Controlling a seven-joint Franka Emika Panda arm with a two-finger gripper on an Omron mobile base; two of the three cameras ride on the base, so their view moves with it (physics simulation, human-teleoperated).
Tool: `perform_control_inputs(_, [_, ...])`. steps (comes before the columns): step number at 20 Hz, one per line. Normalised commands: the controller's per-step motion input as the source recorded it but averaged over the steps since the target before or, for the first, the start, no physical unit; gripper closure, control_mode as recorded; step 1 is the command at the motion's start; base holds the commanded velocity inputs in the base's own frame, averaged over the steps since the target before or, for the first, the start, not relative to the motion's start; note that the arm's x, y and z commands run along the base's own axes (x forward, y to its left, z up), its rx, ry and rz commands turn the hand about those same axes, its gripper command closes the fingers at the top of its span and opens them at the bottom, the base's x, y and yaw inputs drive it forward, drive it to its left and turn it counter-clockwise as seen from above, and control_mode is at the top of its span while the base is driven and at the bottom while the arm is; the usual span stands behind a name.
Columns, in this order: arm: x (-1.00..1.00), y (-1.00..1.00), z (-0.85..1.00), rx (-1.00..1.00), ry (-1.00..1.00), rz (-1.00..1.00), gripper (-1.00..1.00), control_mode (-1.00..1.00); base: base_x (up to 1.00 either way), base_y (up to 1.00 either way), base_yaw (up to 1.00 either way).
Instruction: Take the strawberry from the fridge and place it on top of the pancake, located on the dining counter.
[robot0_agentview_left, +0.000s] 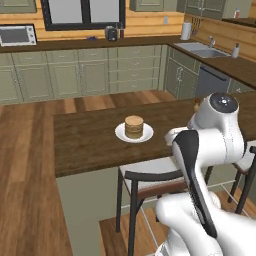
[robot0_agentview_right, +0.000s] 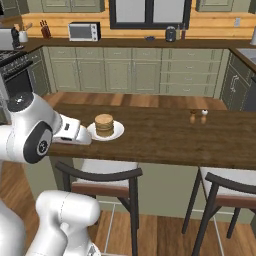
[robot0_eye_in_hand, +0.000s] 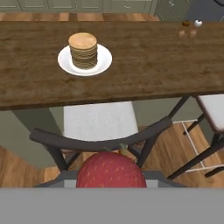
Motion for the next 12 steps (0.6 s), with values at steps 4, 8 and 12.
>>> perform_control_inputs(4, [0.92,0.31,0.42,-0.05,-0.11,0.08,1.00,-1.00,0.00,0.00,0.00])
perform_control_inputs(8, [1.00,0.34,0.06,0.00,-0.01,0.12,1.00,-1.00,0.00,0.00,0.00])
perform_control_inputs(12, [1.00,0.21,0.00,0.01,0.00,0.10,1.00,-1.00,0.00,0.00,0.00])
